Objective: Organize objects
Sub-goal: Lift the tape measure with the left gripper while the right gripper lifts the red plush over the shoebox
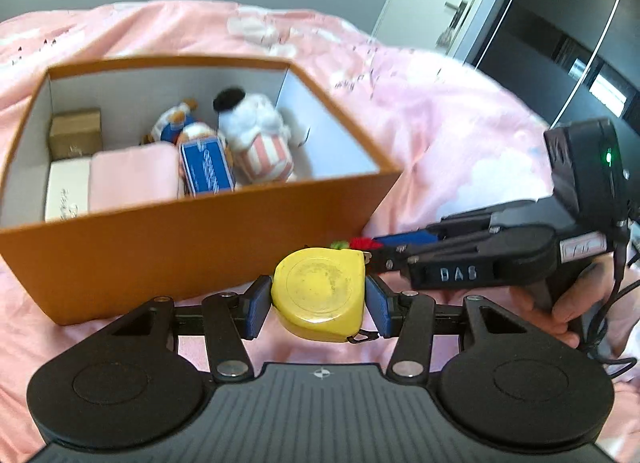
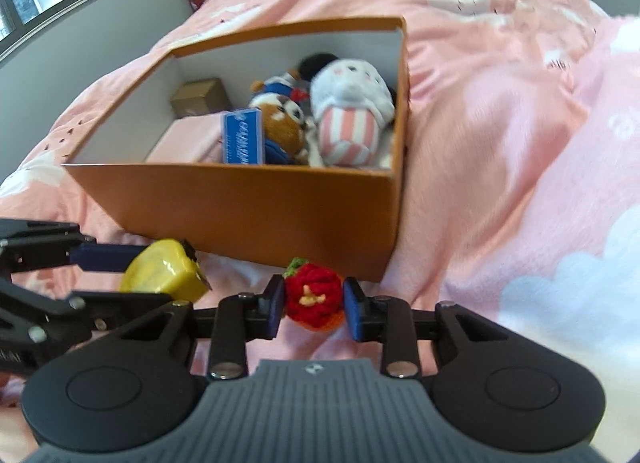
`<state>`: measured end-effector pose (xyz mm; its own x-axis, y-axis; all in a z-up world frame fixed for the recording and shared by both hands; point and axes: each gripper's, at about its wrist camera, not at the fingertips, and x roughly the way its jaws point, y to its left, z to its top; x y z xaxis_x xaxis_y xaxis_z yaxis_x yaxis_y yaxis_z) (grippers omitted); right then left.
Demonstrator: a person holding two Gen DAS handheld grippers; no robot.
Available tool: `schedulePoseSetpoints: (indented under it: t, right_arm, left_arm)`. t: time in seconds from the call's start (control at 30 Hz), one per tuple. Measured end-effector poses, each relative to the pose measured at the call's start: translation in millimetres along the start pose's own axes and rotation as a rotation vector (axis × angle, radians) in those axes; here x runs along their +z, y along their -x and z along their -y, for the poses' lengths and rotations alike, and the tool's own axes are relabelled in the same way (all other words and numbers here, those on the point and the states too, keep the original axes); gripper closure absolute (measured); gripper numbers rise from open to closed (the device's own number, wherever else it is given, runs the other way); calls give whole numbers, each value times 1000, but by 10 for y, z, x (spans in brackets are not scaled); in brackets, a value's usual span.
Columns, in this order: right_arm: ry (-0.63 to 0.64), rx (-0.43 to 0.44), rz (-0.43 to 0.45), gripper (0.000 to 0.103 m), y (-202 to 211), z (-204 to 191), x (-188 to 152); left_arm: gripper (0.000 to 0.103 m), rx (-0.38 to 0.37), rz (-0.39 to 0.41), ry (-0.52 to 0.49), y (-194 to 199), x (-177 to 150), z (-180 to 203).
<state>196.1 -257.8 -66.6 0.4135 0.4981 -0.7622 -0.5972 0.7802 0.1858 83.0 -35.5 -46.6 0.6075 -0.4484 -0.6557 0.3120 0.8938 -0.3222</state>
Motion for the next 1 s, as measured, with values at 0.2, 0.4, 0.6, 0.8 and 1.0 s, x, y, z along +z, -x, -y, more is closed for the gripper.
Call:
schedulePoseSetpoints:
  t: [0.2,0.4,0.6,0.8,1.0]
  right_arm:
    - [80,45,64,70,378,-231,112]
    - [93,133,163,70,646,-361,450]
    - [189,137,225,70,606,-556,848]
    - [213,165,223,70,350,-621,1202]
    - [167,193,174,70,-142,-524,1568]
  left_arm:
    - [45,-19,95,37,213,252,6]
    - [45,56,156,86,382,494,-128]
    - [45,126,187,85,405,743,-295]
    - [45,139,157,124,276,1039,-701]
    - [45,186,105,48,75,1278,-953]
